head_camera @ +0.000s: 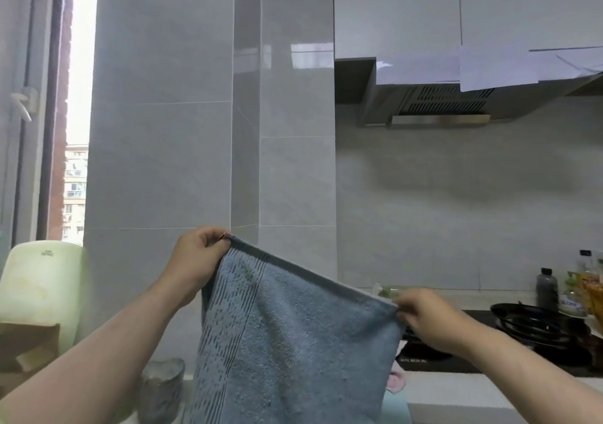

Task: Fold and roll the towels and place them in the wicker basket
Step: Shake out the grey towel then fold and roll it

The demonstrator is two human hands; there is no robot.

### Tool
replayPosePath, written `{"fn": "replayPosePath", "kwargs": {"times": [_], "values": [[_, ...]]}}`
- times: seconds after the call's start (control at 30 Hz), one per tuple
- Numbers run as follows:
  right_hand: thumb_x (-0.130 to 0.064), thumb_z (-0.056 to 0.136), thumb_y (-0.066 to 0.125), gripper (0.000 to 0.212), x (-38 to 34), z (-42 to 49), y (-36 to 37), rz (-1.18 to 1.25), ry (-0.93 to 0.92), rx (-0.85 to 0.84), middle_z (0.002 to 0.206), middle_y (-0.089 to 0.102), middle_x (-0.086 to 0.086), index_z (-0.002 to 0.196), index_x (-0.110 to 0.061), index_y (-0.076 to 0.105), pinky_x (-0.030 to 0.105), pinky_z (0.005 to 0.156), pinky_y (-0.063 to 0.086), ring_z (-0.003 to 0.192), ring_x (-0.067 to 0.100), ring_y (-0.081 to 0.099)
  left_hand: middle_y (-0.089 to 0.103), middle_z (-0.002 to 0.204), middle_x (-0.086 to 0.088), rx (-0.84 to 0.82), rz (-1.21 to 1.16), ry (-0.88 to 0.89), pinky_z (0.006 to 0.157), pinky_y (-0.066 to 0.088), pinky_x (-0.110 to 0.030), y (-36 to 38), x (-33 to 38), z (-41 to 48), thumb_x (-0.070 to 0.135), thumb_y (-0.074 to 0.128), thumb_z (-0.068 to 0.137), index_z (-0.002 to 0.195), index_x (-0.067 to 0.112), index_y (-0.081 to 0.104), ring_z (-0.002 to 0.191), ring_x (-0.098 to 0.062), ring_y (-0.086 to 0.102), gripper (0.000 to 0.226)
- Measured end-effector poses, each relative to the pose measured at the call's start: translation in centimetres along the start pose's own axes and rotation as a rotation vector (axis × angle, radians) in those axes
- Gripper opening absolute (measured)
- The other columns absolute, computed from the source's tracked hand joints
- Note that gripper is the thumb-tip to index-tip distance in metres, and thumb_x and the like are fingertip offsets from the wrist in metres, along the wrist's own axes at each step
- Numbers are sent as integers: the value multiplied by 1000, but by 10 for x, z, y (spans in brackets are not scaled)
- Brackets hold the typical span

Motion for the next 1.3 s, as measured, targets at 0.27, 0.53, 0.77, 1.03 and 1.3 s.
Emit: {"fn": "replayPosePath", "kwargs": {"times": [0.27,0.53,0.77,1.03,1.3], "values": [[-6,89,66,16,-24,11,-77,87,-48,378,80,58,-14,100,-10,77,12,73,36,87,15,57,66,83,-9,116,-6,-53,65,47,-32,0,-10,13,11,46,101,92,8,65,75,-23,60,21],[-9,87,70,10,-22,11,-105,160,89,500,93,58,-5,90,-11,79,18,76,35,93,11,54,62,83,-8,122,-192,-70,56,47,-27,3,1,18,2,48,99,89,17,63,64,-19,57,24],[-10,80,78,18,-12,9,-110,455,216,454,74,71,0,69,-22,71,28,69,47,73,15,62,64,86,-8,64,-229,-81,54,47,-26,4,2,15,2,43,101,99,19,62,66,-17,59,25],[6,85,67,18,-9,8,-97,1023,204,425,90,57,15,88,-11,65,36,73,51,80,23,57,63,76,-12,41,-370,-185,41,47,-19,9,6,3,-1,37,102,92,10,63,48,-10,62,29],[3,90,61,11,-18,2,-102,1243,220,449,88,65,12,91,-7,67,34,73,53,78,22,60,68,65,1,35,-411,-117,37,37,-13,0,12,-9,10,50,100,100,11,67,45,-5,57,17]]}}
Point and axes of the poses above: each hand's wrist, its own z-axis towards the middle knuckle, its own y-axis out of the palm, x = y × z, the point moved 3 cm from there along z, towards the middle knuckle
